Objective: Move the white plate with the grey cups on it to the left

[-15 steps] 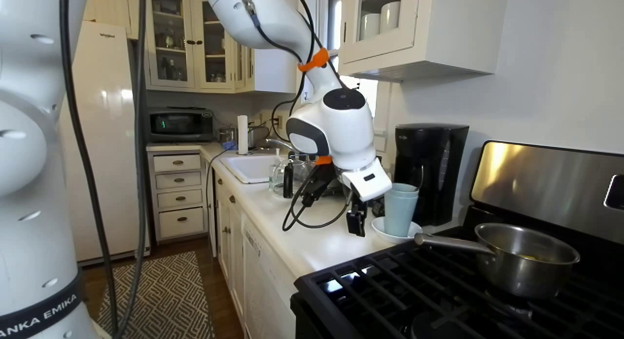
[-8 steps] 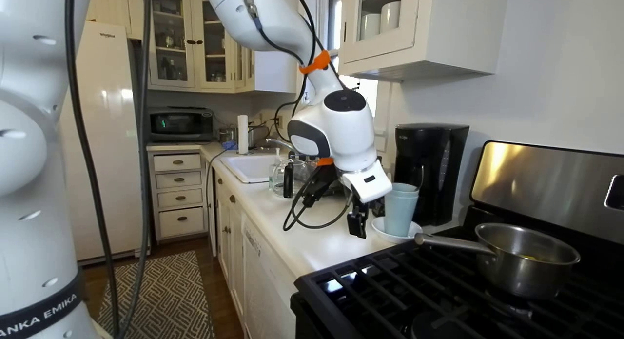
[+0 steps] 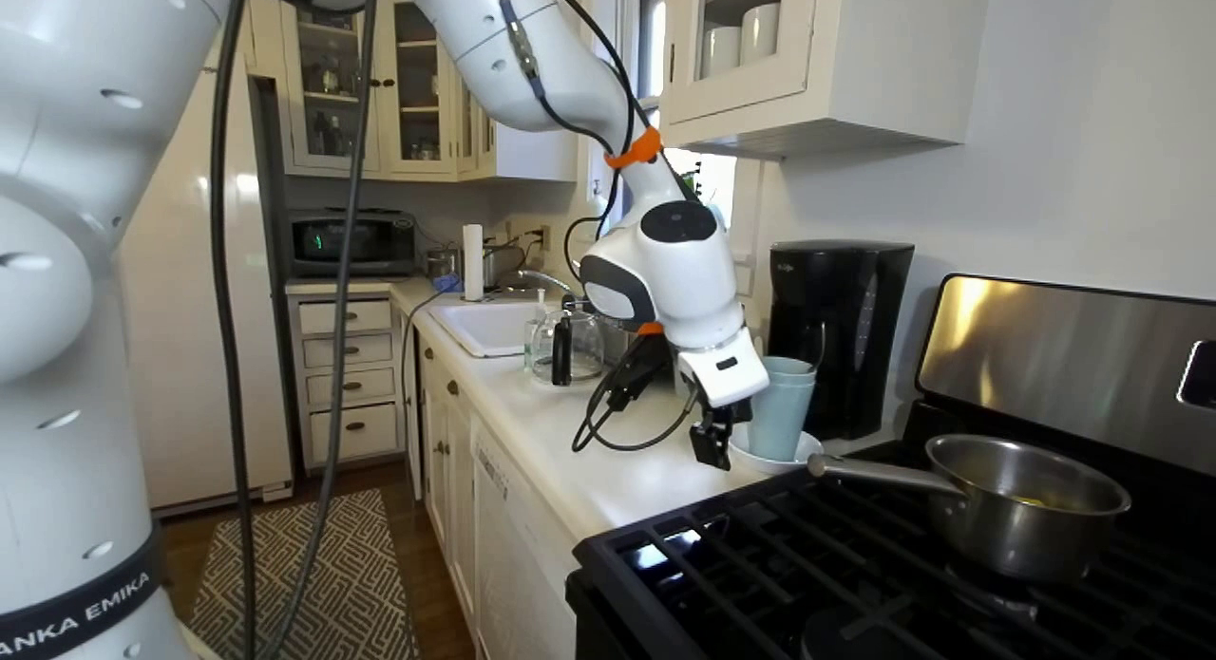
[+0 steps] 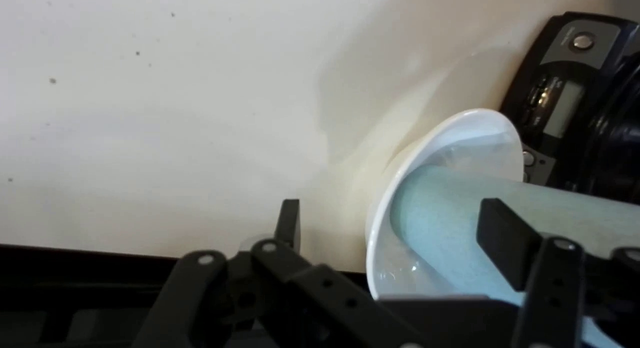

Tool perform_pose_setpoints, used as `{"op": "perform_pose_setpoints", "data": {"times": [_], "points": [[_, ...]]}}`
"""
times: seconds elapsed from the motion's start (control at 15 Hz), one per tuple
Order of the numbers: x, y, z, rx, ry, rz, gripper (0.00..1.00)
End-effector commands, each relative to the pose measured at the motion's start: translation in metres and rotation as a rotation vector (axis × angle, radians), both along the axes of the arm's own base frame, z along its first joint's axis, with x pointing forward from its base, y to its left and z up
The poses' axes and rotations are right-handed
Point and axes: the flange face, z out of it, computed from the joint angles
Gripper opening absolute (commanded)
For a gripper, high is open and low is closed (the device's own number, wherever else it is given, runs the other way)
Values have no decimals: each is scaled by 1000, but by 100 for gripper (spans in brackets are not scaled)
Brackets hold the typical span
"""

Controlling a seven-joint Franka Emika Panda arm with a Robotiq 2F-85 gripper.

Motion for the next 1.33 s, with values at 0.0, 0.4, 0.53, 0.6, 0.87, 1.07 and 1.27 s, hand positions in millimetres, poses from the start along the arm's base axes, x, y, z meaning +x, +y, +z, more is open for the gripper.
{"op": "perform_pose_setpoints", "data": {"times": [0.0,0.4,0.53,0.6,0.87,1.07,1.27], "points": [[15,-7,-8,-17,-16,-69,64],[22,-18,-15,-26,-32,-132,43],[22,-19,-20,-21,-28,-146,43],[21,-20,-23,-23,-23,-149,42],[19,-22,-32,-14,-19,-172,15],[16,-22,-29,-7,-25,-181,0],[13,-20,-19,2,-41,-183,2]]}}
